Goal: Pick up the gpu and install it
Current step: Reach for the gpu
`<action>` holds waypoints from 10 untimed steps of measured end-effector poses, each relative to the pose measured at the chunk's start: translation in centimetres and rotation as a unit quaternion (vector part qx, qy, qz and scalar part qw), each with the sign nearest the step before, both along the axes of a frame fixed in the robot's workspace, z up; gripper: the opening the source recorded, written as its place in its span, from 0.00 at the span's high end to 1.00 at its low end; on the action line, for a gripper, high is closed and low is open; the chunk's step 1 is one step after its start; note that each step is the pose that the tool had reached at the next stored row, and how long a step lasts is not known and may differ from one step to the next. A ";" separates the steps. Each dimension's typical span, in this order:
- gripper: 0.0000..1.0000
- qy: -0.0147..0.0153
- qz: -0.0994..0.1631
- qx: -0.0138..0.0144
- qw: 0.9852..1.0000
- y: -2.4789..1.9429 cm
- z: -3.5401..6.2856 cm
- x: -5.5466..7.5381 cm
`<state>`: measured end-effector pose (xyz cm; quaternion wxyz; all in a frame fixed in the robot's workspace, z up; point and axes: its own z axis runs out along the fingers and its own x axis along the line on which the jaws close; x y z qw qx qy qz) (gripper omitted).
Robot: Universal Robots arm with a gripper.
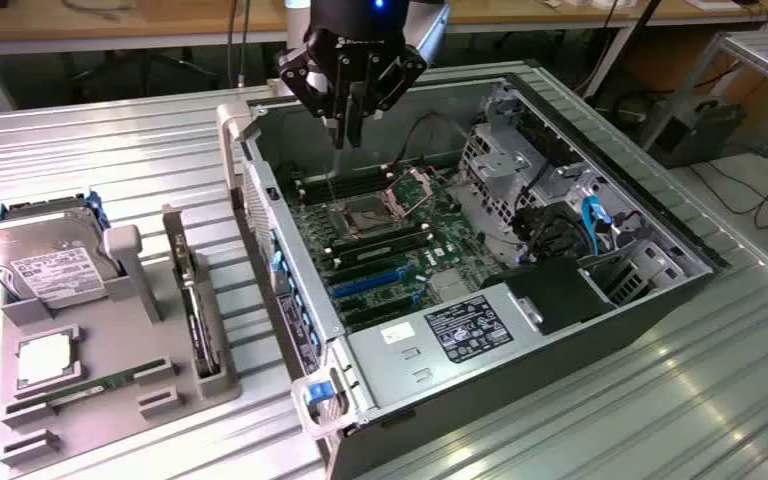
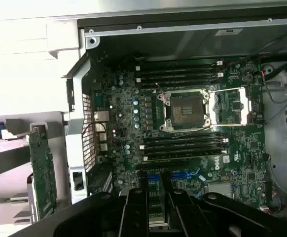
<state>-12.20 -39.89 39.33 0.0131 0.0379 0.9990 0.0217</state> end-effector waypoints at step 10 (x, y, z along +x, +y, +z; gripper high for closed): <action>0.76 0.000 0.000 0.000 1.000 0.00 0.00 0.0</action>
